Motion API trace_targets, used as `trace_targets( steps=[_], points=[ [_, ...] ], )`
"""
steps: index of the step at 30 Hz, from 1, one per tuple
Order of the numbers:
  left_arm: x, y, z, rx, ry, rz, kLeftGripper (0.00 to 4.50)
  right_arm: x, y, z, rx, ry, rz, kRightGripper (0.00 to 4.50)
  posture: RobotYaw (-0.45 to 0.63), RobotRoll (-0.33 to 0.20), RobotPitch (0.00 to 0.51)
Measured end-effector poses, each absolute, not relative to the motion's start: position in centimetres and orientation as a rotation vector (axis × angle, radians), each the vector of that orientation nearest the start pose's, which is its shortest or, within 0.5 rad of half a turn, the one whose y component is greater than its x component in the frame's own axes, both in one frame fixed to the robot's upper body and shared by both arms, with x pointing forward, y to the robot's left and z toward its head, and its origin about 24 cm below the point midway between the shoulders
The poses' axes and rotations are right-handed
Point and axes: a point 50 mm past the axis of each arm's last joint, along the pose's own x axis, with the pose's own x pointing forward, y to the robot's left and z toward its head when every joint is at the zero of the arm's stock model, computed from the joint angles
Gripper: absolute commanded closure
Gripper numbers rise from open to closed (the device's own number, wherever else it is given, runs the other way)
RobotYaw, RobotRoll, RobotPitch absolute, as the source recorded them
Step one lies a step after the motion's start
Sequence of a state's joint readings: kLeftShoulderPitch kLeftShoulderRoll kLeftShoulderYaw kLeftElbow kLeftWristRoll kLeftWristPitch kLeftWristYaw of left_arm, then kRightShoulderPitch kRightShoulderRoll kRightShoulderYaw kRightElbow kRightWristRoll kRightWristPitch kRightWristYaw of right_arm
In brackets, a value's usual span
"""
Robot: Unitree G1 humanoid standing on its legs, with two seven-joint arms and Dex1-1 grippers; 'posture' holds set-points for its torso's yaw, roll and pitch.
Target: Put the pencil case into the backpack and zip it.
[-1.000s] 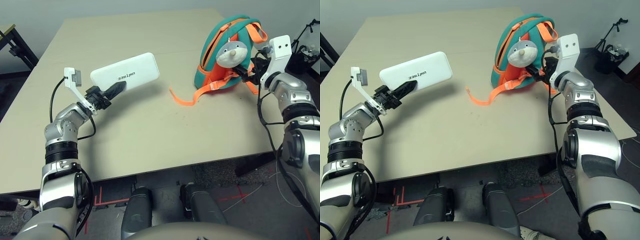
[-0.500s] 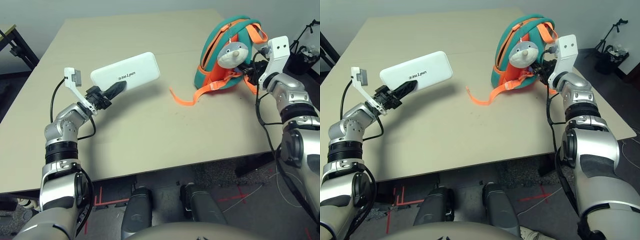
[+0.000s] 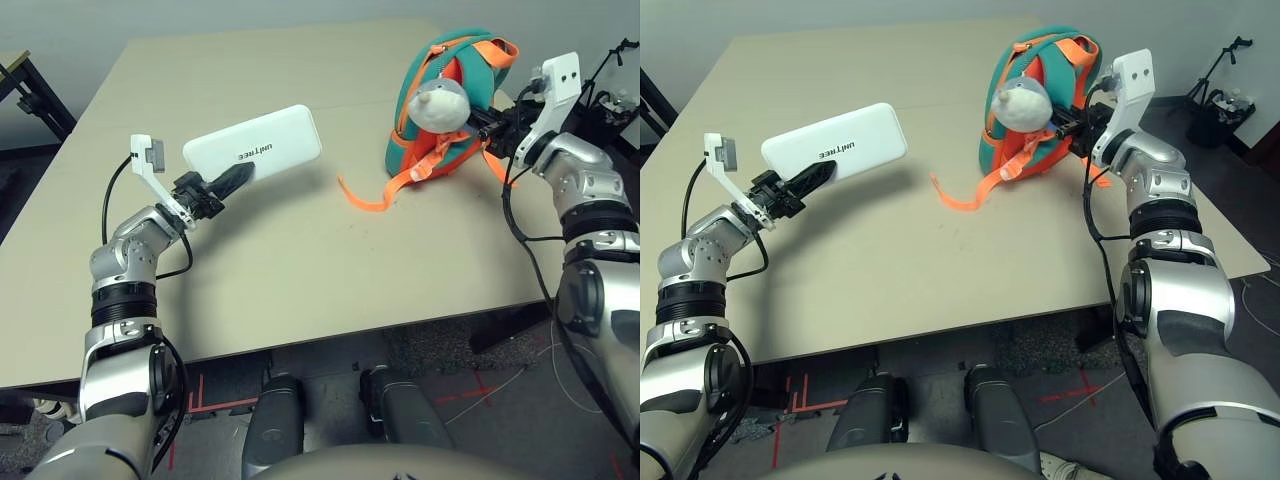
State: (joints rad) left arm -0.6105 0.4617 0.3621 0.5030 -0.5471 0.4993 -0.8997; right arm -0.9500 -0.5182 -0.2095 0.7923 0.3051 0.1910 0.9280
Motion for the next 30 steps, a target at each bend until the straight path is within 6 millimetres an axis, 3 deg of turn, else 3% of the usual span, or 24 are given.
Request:
trace_targets(
  steps=[5, 19, 30],
  points=[
    [34.3, 25.8, 14.6, -0.407, -0.025, -0.631, 1.33, 36.5, -21.8, 21.3, 0.035, -0.116, 0.795, 4.50, -0.08, 0.000, 0.061],
    [35.1, 27.2, 15.4, -0.378, -0.052, -0.574, 1.33, 32.0, -18.7, 22.4, 0.057, -0.107, 1.002, 4.50, -0.10, 0.000, 0.067],
    [34.9, 28.0, 16.4, -0.343, -0.074, -0.569, 1.33, 28.1, -16.8, 21.7, 0.139, -0.060, 1.130, 4.50, -0.11, 0.000, 0.072]
  ],
)
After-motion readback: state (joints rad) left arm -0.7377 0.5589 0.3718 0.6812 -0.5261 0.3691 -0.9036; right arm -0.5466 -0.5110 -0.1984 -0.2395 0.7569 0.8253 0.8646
